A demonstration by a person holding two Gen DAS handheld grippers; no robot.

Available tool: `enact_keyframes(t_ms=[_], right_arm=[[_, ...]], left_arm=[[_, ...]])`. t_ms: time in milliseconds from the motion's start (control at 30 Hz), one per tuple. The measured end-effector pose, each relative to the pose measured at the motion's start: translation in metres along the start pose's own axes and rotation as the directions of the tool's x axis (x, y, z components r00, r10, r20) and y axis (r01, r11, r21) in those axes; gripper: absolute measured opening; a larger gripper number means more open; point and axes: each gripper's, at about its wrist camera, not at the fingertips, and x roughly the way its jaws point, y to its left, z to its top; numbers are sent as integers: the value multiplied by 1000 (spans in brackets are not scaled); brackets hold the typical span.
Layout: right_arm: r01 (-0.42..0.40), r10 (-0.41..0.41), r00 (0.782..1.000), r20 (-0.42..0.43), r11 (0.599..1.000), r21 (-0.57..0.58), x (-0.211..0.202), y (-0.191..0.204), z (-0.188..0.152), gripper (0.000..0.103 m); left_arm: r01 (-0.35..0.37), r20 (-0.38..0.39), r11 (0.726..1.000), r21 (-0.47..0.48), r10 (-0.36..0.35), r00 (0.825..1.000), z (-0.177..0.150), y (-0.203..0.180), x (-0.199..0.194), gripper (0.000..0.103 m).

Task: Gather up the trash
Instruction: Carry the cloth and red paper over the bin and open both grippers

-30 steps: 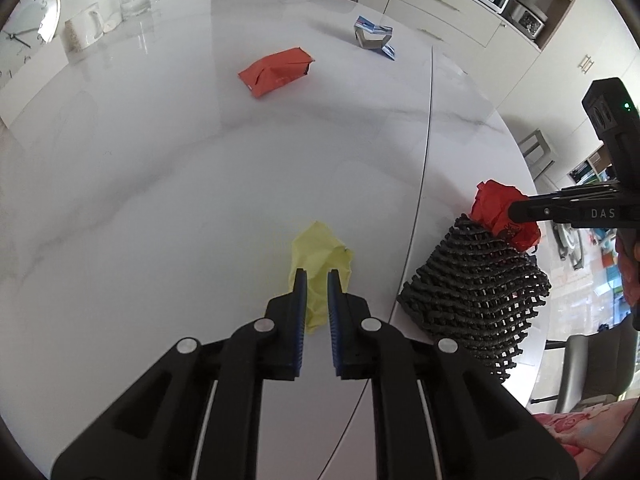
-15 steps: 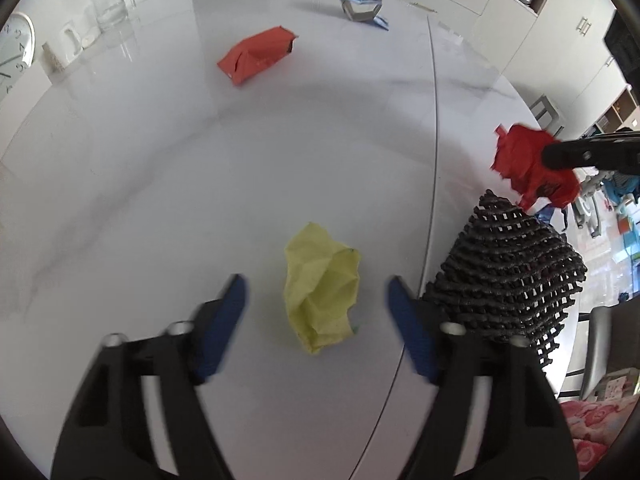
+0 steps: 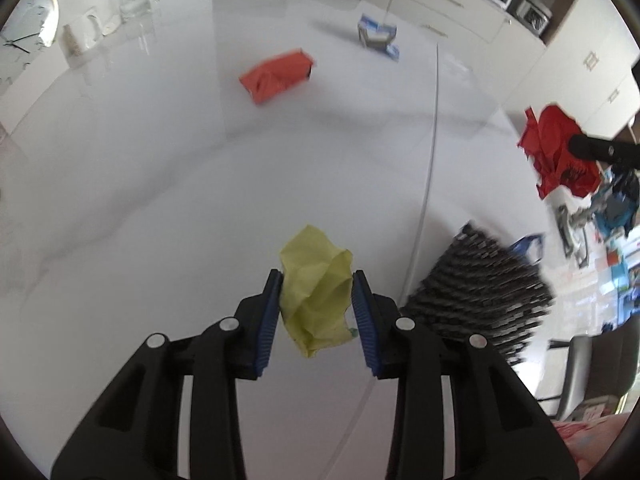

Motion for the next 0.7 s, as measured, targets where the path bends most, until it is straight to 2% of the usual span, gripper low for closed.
enact_keyframes(t_ms=[133, 233, 300, 400, 500, 567, 700], right_arm=[[7, -8, 998, 59, 1000, 6, -44, -15, -16, 7], [55, -58, 996, 73, 998, 38, -78, -41, -45, 7], [92, -96, 993, 67, 994, 61, -92, -57, -65, 7], [146, -151, 988, 44, 983, 112, -109, -86, -105, 7], [194, -197, 980, 9, 969, 155, -116, -115, -146, 7], [225, -225, 974, -19, 959, 175, -113, -132, -171, 7], [228, -223, 974, -49, 950, 211, -98, -159, -205, 7]], left_arm=[[-46, 42, 998, 33, 44, 998, 5, -33, -38, 35], [-13, 86, 997, 79, 6, 996, 2, -78, -66, 35], [38, 90, 995, 93, -47, 995, 3, -113, -72, 35], [135, 57, 986, 95, -141, 988, 3, -164, -70, 36], [183, -1, 975, 128, -184, 983, -2, -216, -57, 36], [187, -29, 968, 167, -185, 982, -8, -243, -49, 36], [190, -112, 951, 243, -167, 980, -22, -298, -30, 36]])
